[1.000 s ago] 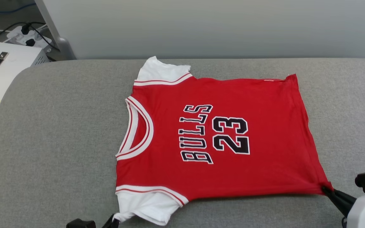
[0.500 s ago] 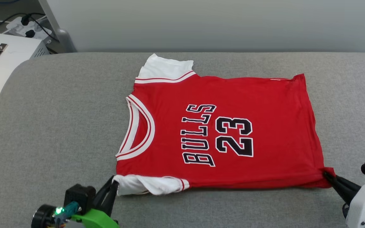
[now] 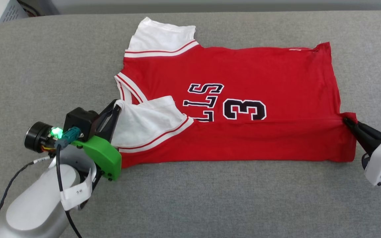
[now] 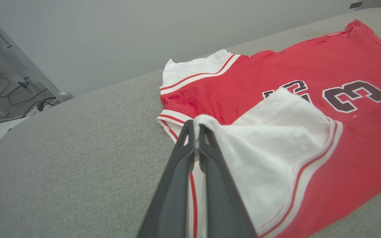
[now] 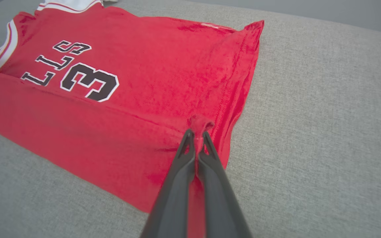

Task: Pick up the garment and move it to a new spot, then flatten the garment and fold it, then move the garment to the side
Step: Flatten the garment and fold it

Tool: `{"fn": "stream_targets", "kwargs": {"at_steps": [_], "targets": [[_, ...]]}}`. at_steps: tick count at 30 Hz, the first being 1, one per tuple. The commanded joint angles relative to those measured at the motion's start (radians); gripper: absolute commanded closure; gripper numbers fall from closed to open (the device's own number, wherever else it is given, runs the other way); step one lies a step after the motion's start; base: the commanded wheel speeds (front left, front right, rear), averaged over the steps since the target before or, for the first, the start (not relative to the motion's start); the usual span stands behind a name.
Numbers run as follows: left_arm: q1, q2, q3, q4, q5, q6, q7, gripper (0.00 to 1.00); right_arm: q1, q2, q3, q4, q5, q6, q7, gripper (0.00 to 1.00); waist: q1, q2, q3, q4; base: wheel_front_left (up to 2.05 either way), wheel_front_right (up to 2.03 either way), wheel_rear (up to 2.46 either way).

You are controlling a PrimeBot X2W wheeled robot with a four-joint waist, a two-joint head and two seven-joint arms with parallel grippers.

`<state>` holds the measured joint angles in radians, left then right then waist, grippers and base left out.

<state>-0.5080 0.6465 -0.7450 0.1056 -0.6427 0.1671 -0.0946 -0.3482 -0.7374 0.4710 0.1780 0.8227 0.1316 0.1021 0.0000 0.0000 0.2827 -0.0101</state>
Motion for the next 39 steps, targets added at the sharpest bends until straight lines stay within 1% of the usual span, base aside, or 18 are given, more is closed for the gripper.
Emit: {"fn": "stream_targets", "kwargs": {"at_steps": [1, 5, 9, 14, 17, 18, 19, 20, 21, 23, 27, 31, 33, 34, 37, 39], "targets": [[-0.041, -0.014, -0.005, 0.037, 0.022, -0.017, -0.005, 1.0, -0.03, 0.008, -0.007, 0.008, -0.013, -0.001, 0.005, 1.0, 0.0, 0.0, 0.08, -0.008, 0.0, 0.0, 0.0], [-0.106, -0.058, -0.013, 0.161, 0.026, -0.053, -0.023, 1.0, -0.078, 0.032, -0.008, 0.046, -0.029, -0.001, 0.01, 1.0, 0.0, 0.0, 0.125, -0.006, 0.0, 0.0, 0.0], [-0.134, -0.101, -0.025, 0.292, 0.018, -0.089, -0.048, 1.0, -0.112, 0.06, 0.015, 0.088, -0.039, -0.001, 0.005, 1.0, 0.0, 0.0, 0.154, -0.007, 0.0, 0.0, 0.0], [-0.131, -0.151, -0.048, 0.431, 0.006, -0.133, -0.082, 1.0, -0.124, 0.077, 0.058, 0.136, -0.03, -0.001, 0.002, 1.0, 0.0, 0.0, 0.155, -0.005, 0.0, 0.0, 0.0], [-0.13, -0.171, -0.048, 0.493, -0.004, -0.159, -0.11, 1.0, -0.124, 0.083, 0.071, 0.15, -0.016, -0.001, -0.011, 1.0, 0.0, 0.0, 0.139, -0.004, 0.0, 0.0, 0.0], [-0.128, -0.177, -0.047, 0.512, -0.007, -0.166, -0.117, 0.75, -0.123, 0.085, 0.077, 0.155, -0.012, -0.001, -0.014, 1.0, 0.0, 0.0, 0.128, -0.003, 0.0, 0.0, 0.0], [-0.128, -0.179, -0.047, 0.523, -0.007, -0.169, -0.123, 0.0, -0.122, 0.084, 0.08, 0.157, -0.009, -0.001, -0.016, 0.89, 0.0, 0.0, 0.119, -0.002, 0.0, 0.0, 0.0], [-0.13, -0.181, -0.042, 0.533, -0.006, -0.167, -0.132, 0.0, -0.12, 0.084, 0.081, 0.159, -0.006, -0.001, -0.024, 0.42, 0.0, 0.0, 0.106, 0.0, 0.0, 0.0, 0.0], [-0.13, -0.183, -0.038, 0.538, -0.007, -0.169, -0.138, 0.0, -0.118, 0.085, 0.081, 0.159, -0.002, -0.001, -0.032, 0.0, 0.0, 0.0, 0.092, 0.002, 0.0, 0.0, 0.0], [-0.133, -0.179, -0.026, 0.538, -0.013, -0.175, -0.147, 0.0, -0.109, 0.082, 0.079, 0.152, 0.003, -0.001, -0.048, 0.0, 0.0, 0.0, 0.063, 0.007, 0.0, 0.0, 0.0], [-0.165, -0.142, -0.017, 0.504, -0.002, -0.193, -0.147, 0.0, -0.077, 0.064, 0.067, 0.128, 0.008, -0.001, -0.072, 0.0, 0.0, 0.0, 0.005, 0.022, 0.0, 0.0, 0.0], [-0.208, -0.102, -0.006, 0.444, -0.039, -0.229, -0.059, 0.0, -0.049, 0.045, 0.051, 0.106, 0.006, -0.001, -0.069, 0.0, 0.0, 0.0, -0.038, 0.032, 0.0, 0.0, 0.0], [-0.23, -0.087, 0.009, 0.398, -0.096, -0.252, 0.022, 0.0, -0.036, 0.039, 0.039, 0.092, 0.006, -0.001, -0.057, 0.0, 0.0, 0.0, -0.054, 0.035, 0.0, 0.0, 0.0], [-0.239, -0.077, 0.01, 0.377, -0.127, -0.262, 0.081, 0.0, -0.03, 0.039, 0.035, 0.087, 0.006, -0.001, -0.05, 0.0, 0.0, 0.0, -0.061, 0.035, 0.0, 0.0, 0.0], [-0.266, -0.051, -0.001, 0.31, -0.191, -0.276, 0.23, 0.0, -0.02, 0.038, 0.027, 0.08, 0.008, -0.001, -0.027, 0.0, 0.0, 0.0, -0.07, 0.034, 0.0, 0.0, 0.0], [-0.276, -0.04, -0.015, 0.273, -0.247, -0.281, 0.357, 0.0, -0.014, 0.037, 0.024, 0.076, 0.011, -0.001, -0.007, 0.0, 0.0, 0.0, -0.074, 0.035, 0.0, 0.0, 0.0]]}}
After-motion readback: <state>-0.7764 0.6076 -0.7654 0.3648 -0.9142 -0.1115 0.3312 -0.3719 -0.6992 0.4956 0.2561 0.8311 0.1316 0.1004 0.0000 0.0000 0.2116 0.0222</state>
